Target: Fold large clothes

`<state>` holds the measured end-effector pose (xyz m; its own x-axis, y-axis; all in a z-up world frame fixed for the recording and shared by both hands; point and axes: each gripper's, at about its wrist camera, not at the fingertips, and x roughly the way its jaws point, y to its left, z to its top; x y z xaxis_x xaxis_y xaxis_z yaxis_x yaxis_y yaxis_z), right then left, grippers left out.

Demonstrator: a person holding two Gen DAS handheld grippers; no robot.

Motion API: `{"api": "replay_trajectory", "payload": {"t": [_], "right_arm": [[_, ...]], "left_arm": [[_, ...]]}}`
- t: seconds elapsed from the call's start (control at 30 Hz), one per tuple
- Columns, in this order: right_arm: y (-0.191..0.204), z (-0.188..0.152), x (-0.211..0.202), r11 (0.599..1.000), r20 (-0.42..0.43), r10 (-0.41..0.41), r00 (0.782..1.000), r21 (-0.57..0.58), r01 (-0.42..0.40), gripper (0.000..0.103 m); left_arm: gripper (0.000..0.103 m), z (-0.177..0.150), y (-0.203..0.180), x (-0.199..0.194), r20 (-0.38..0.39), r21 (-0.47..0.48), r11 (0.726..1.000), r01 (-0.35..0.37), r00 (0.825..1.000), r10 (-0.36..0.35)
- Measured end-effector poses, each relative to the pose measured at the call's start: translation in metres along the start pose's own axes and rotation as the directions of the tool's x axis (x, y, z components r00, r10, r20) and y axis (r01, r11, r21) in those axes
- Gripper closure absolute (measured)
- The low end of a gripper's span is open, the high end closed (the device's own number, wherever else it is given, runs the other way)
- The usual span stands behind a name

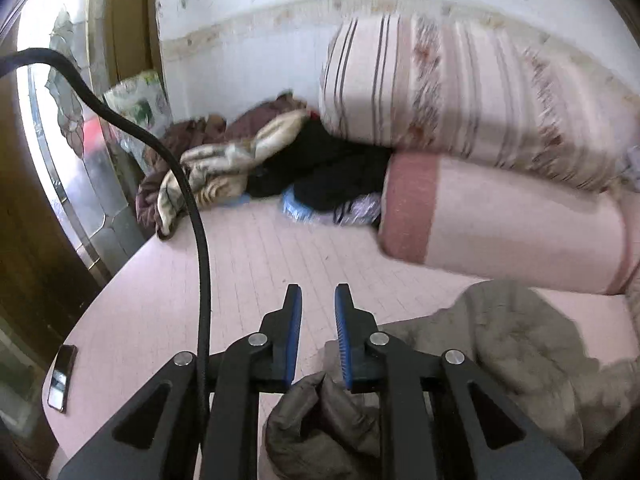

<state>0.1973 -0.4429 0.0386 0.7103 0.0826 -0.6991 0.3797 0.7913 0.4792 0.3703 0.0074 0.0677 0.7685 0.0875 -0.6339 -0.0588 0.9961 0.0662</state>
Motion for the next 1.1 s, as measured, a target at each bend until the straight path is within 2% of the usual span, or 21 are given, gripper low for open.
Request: {"api": "replay_trajectory", "payload": {"t": [0.07,0.13,0.23,0.33,0.43,0.5,0.53,0.57,0.63,0.67,0.73,0.83,0.9,0.97,1.0,1.03,1.1], "right_arm": [[-0.003,0.002,0.029,0.999,-0.017,-0.044,0.999,-0.003,0.044,0.082],[-0.004,0.001,0.057,0.994,-0.027,-0.105,0.994,-0.032,0.104,0.081],[-0.006,-0.002,0.098,0.978,-0.047,-0.196,0.979,-0.078,0.192,0.081],[-0.018,0.0,0.118,0.977,-0.071,-0.213,0.974,-0.037,0.211,0.08],[-0.022,0.006,0.119,0.98,-0.097,-0.195,0.976,0.025,0.198,0.076],[-0.021,0.011,0.103,0.987,-0.076,-0.144,0.987,0.057,0.148,0.068],[-0.019,0.014,0.09,0.991,-0.051,-0.11,0.993,0.064,0.113,0.052],[-0.016,0.016,0.076,0.992,-0.013,-0.106,0.994,0.061,0.107,0.033],[-0.009,0.019,0.047,0.988,0.069,-0.15,0.986,0.036,0.148,0.015],[-0.004,0.021,0.033,0.985,0.107,-0.174,0.979,0.015,0.174,0.014],[0.014,0.016,0.005,0.97,0.145,-0.223,0.964,-0.059,0.234,0.014],[0.051,-0.009,-0.017,0.959,0.132,-0.181,0.975,-0.198,0.204,0.014],[0.079,-0.036,-0.022,0.946,0.093,-0.121,0.988,-0.29,0.143,0.022],[0.108,-0.065,-0.02,0.926,0.034,-0.064,0.997,-0.37,0.072,0.037],[0.122,-0.079,-0.015,0.915,0.006,-0.039,0.999,-0.402,0.038,0.043],[0.138,-0.095,-0.007,0.9,-0.02,-0.023,1.0,-0.436,0.012,0.053],[0.164,-0.12,0.011,0.866,-0.035,-0.012,0.999,-0.499,-0.007,0.055]], "left_arm": [[0.087,-0.004,-0.009,0.033,-0.058,-0.013,1.0,0.007,0.998,-0.008],[0.087,-0.013,-0.017,0.066,-0.105,-0.013,1.0,-0.015,0.994,0.014],[0.087,-0.025,-0.019,0.094,-0.175,-0.002,1.0,-0.028,0.984,0.028],[0.085,-0.032,-0.004,0.088,-0.201,-0.069,0.997,0.041,0.978,-0.055],[0.08,-0.035,0.013,0.045,-0.136,-0.096,0.989,0.117,0.982,-0.129],[0.051,-0.043,0.023,0.006,-0.075,-0.103,0.985,0.141,0.986,-0.149],[0.044,-0.047,0.026,-0.007,-0.055,-0.106,0.983,0.147,0.987,-0.153],[0.039,-0.055,0.031,-0.025,-0.03,-0.109,0.982,0.151,0.987,-0.155],[0.039,-0.073,0.039,-0.052,-0.01,-0.111,0.982,0.153,0.988,-0.155],[0.038,-0.082,0.042,-0.06,-0.012,-0.111,0.981,0.157,0.987,-0.159],[0.038,-0.101,0.051,-0.073,-0.019,-0.128,0.98,0.152,0.988,-0.156],[0.038,-0.131,0.067,-0.078,-0.024,-0.184,0.975,0.125,0.991,-0.132],[0.038,-0.148,0.075,-0.071,-0.031,-0.203,0.975,0.088,0.995,-0.096],[0.038,-0.158,0.078,-0.064,-0.055,-0.187,0.982,0.039,0.997,-0.05],[0.038,-0.163,0.079,-0.058,-0.068,-0.174,0.984,0.028,0.997,-0.04],[0.038,-0.165,0.082,-0.056,-0.072,-0.171,0.985,0.031,0.996,-0.044],[0.038,-0.169,0.085,-0.048,-0.083,-0.162,0.986,0.026,0.996,-0.04]]}}
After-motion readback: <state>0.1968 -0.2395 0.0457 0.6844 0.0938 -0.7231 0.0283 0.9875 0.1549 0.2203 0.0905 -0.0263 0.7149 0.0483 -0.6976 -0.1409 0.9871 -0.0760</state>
